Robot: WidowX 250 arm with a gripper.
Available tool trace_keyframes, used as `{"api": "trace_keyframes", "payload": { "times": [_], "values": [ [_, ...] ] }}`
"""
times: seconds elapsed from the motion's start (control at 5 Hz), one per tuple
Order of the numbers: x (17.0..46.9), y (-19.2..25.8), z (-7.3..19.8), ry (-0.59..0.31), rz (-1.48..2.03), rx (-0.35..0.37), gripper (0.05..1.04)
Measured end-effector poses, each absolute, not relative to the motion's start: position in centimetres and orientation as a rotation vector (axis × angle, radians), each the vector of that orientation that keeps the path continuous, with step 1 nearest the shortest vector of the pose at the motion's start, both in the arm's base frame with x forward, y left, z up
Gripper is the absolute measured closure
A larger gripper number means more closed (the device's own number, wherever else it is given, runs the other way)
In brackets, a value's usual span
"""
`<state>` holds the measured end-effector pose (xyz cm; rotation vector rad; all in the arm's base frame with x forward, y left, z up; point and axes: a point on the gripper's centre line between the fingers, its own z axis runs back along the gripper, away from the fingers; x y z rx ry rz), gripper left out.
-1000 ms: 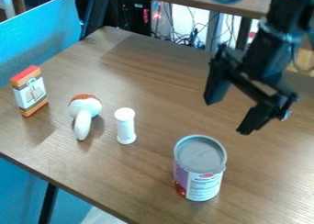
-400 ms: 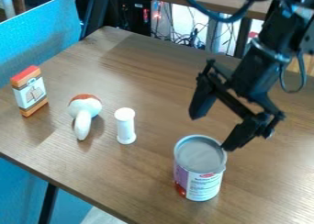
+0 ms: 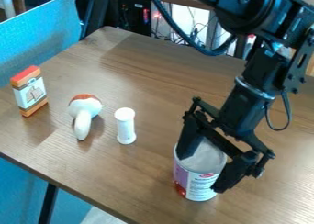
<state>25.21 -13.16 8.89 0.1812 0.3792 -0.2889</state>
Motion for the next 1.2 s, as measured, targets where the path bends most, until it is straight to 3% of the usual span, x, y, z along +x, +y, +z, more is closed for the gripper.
{"api": "trace_keyframes", "payload": {
  "times": [0.4, 0.8, 1.0, 1.2],
  "values": [
    [23.8, -13.0, 7.3, 0.458, -0.275, 0.144, 0.082],
    [25.0, -9.7, 4.8, 0.546, -0.183, 0.151, 0.082],
    [26.5, -9.1, 3.8, 0.563, -0.18, 0.15, 0.082],
    [29.8, -9.6, 3.7, 0.497, -0.203, 0.117, 0.083]
  ]
}}
